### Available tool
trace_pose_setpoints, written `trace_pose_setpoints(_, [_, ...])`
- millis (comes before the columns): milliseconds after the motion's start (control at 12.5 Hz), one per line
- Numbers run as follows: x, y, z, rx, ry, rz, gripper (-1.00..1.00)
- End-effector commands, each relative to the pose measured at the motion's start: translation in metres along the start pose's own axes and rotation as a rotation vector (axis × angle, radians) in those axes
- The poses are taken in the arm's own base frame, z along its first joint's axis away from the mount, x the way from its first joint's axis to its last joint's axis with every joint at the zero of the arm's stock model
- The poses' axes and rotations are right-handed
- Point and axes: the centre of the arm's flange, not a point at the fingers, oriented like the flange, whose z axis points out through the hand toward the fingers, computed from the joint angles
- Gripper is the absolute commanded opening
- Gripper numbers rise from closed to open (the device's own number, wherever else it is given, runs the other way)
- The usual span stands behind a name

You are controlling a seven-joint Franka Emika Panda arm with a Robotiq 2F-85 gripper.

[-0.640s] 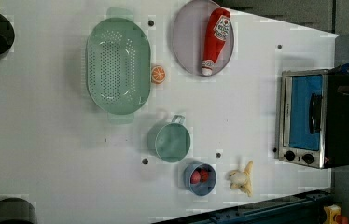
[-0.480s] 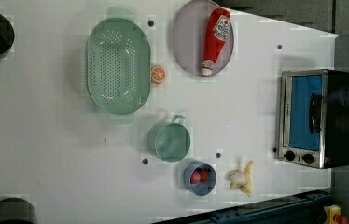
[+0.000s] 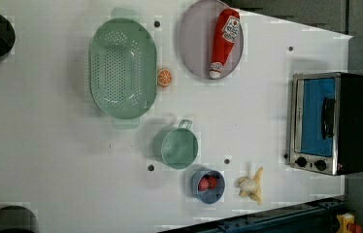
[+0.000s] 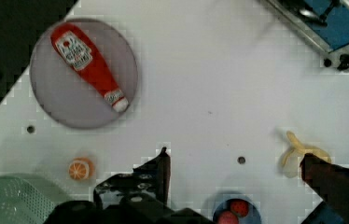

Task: Flap open oven.

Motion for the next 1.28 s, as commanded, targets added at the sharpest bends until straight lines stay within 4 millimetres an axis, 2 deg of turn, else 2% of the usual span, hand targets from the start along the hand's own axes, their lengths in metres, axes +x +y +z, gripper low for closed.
trace_pose_setpoints(80, [0.007,-0.008,0.041,-0.069,-0.063,0.045,0.40])
trace_pose_setpoints(400, [0.009,-0.003,0.050,-0.082,-0.077,0.040,-0.55])
trace_pose_setpoints(480, [0.012,0.000,0.053,-0.082,-0.081,0.019,-0.65])
trace_pose_setpoints(640, [0.024,0.008,0.054,-0.062,-0.080,-0.104,-0.65])
trace_pose_setpoints(880, [0.051,0.026,0.064,-0.022,-0.072,-0.387,-0.65])
trace_pose_setpoints(1120, [0.085,0.050,0.085,-0.023,-0.079,-0.663,-0.65])
trace_pose_setpoints(1280, [0.111,0.065,0.099,-0.039,-0.056,-0.742,-0.65])
